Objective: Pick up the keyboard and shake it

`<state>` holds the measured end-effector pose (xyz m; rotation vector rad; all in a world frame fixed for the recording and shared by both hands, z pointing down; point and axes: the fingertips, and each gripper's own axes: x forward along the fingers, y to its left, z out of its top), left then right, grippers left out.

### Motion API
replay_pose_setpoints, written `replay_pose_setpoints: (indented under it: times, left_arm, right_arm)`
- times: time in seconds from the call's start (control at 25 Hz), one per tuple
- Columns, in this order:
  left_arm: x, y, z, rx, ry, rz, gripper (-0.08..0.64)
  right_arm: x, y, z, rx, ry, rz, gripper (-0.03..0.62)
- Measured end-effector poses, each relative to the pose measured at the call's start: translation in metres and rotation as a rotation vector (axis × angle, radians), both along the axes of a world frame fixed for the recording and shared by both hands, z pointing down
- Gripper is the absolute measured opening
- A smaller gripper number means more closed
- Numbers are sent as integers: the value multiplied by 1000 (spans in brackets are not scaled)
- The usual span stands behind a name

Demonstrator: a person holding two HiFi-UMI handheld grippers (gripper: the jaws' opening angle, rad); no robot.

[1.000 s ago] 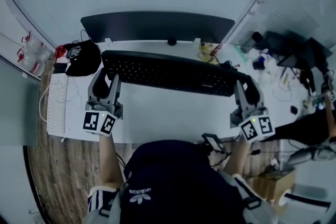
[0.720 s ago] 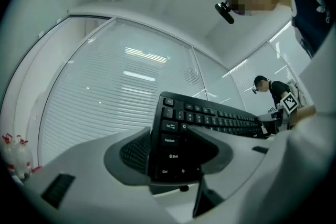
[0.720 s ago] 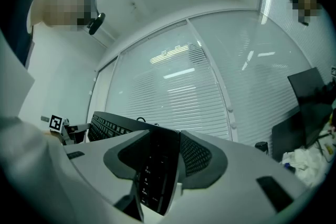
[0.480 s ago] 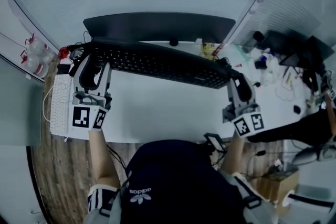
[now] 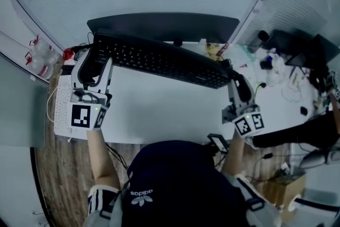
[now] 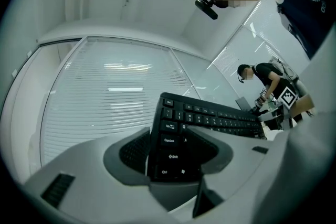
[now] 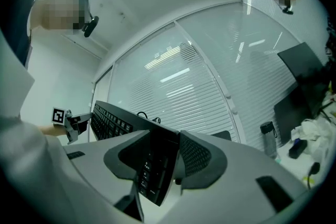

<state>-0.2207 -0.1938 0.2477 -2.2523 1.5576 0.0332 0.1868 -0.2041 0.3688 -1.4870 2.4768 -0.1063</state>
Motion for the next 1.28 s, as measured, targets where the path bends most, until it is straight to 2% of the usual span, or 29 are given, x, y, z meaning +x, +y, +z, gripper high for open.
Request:
replay_pose_setpoints:
  times: [0.32, 0.52, 0.68, 0.92, 1.12, 1.28]
  left_arm:
    - [9, 7, -13, 18, -56, -20, 207]
    - [12, 12, -20, 26, -51, -33, 207]
    - [12, 13, -19, 23, -73, -29, 207]
    - [12, 10, -20, 15, -70, -35, 207]
    - [15, 15, -22, 31, -77, 7, 207]
    - [6, 10, -16, 20, -59, 4, 207]
  right_arm:
    - [-5, -3, 4, -17, 35, -16, 172]
    - [-3, -5, 23, -38, -42, -37, 172]
    - [-7, -5, 28, -56, -42, -41, 172]
    - [-7, -6, 33, -75, -69, -41, 173]
    - [-7, 2, 16, -64, 2, -36, 172]
    - [-9, -10, 15, -38, -24, -31, 172]
